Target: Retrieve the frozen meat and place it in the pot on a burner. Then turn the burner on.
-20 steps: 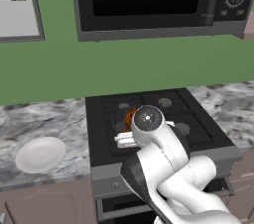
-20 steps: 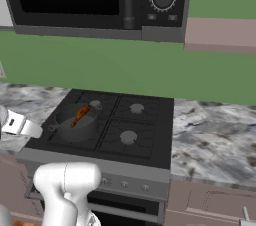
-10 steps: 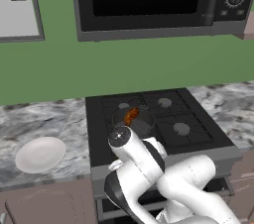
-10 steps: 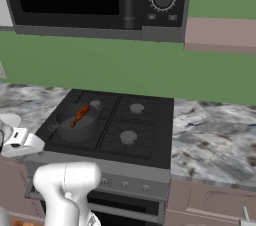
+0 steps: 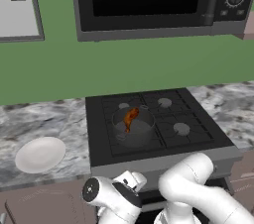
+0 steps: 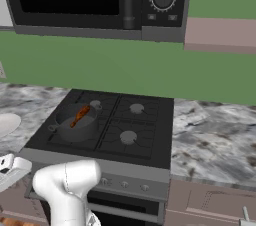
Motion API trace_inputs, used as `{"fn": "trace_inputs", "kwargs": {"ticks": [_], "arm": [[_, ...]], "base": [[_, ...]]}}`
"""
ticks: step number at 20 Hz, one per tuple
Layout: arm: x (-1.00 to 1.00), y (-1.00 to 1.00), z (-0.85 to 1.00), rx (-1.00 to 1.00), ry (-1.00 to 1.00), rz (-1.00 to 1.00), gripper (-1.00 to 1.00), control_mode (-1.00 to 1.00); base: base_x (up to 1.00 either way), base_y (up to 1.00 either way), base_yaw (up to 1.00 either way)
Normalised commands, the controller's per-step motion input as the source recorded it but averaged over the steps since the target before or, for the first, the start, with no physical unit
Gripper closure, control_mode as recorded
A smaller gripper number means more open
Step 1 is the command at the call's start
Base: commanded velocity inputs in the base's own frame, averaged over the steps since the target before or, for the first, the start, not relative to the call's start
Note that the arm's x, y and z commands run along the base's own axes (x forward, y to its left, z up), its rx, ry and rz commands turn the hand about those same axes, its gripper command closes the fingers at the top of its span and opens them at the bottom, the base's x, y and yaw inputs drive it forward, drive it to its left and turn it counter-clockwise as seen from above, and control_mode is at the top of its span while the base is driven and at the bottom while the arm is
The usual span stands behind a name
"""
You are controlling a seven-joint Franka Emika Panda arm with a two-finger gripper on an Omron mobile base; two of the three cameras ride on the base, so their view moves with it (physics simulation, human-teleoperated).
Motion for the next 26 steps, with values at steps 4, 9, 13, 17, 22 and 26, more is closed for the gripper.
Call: {"fn": "trace_inputs", "kwargs": {"ticks": [4, 9, 13, 17, 22, 26], "arm": [[0.0, 0.56, -0.86, 0.07, -0.11, 0.1, -1.0, -1.0], [0.0, 0.11, -0.5, 0.35, -0.43, 0.0, -1.0, -1.0], [-0.17, 0.0, -0.43, 0.51, -0.55, -0.07, -1.0, -1.0], [-0.33, 0.0, -0.23, 0.54, -0.58, -0.12, -1.0, -1.0], [-0.35, 0.0, -0.02, 0.37, -0.55, -0.09, -1.0, -1.0], [-0.07, 0.0, 0.0, 0.01, -0.08, -0.01, -1.0, -1.0]], "base": [[0.0, 0.0, 0.0], [0.0, 0.0, 0.0], [0.0, 0.0, 0.0], [0.0, 0.0, 0.0], [0.0, 0.0, 0.0], [0.0, 0.0, 0.0]]}}
